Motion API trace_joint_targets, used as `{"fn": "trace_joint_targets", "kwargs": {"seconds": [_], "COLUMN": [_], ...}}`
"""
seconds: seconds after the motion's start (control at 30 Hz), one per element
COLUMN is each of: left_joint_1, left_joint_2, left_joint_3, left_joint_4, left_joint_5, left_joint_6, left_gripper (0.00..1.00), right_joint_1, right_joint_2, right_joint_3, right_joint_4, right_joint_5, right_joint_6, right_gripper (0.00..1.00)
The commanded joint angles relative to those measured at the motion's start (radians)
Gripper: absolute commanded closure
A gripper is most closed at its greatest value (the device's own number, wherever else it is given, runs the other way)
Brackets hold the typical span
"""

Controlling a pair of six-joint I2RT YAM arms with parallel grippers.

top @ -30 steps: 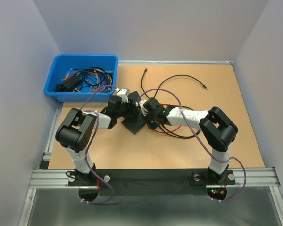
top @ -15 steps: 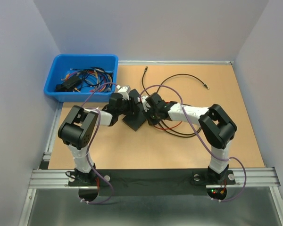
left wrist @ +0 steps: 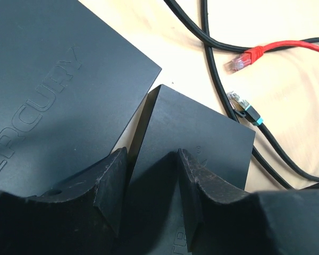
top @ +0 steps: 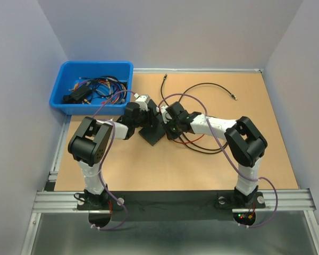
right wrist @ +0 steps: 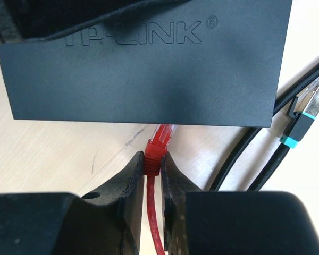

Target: Insert the plug into the switch port

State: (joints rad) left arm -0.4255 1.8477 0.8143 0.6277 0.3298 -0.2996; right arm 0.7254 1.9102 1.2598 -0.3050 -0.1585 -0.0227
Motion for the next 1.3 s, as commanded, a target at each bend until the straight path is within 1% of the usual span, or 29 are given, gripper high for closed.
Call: {"fn": "trace_joint_targets", "kwargs": {"seconds": [0.0, 0.1, 0.23, 0.27, 0.53, 0.7, 0.9, 1.1, 1.27], "left_joint_1": [-0.197, -0.213, -0.22, -0.225, -0.288, -0.305, -0.308, -0.308, -0.308], "left_joint_2": [0.044, 0.007, -0.019, -0.025, -0.094, -0.111, -0.11, -0.07, -0.058], "left_joint_3": [-0.067, -0.07, -0.081, -0.083, -0.079, -0.141, -0.168, -0.178, -0.185], "left_joint_4": [-0.384, -0.396, -0.413, -0.418, -0.497, -0.5, -0.448, -0.401, -0.37], "left_joint_5": [0.333, 0.321, 0.307, 0.298, 0.258, 0.227, 0.248, 0.293, 0.313], "left_joint_6": [-0.038, -0.052, -0.12, -0.125, -0.157, -0.188, -0.197, -0.196, -0.2], "left_gripper": [0.52, 0.52, 0.52, 0.52, 0.52, 0.52, 0.52, 0.52, 0.52], "right_joint_1": [0.057, 0.059, 0.058, 0.058, 0.072, 0.078, 0.078, 0.077, 0.078], "right_joint_2": [-0.109, -0.151, -0.204, -0.215, -0.364, -0.442, -0.427, -0.387, -0.356], "right_joint_3": [0.015, -0.037, -0.105, -0.115, -0.287, -0.402, -0.496, -0.531, -0.537], "right_joint_4": [0.632, 0.635, 0.642, 0.642, 0.659, 0.667, 0.707, 0.751, 0.767], "right_joint_5": [-0.162, -0.145, -0.116, -0.113, -0.09, -0.075, -0.062, -0.075, -0.062], "right_joint_6": [0.007, 0.015, 0.02, 0.048, 0.112, 0.142, 0.173, 0.225, 0.23], "right_gripper": [1.0, 1.0, 1.0, 0.99, 0.99, 1.0, 0.99, 0.99, 1.0]}}
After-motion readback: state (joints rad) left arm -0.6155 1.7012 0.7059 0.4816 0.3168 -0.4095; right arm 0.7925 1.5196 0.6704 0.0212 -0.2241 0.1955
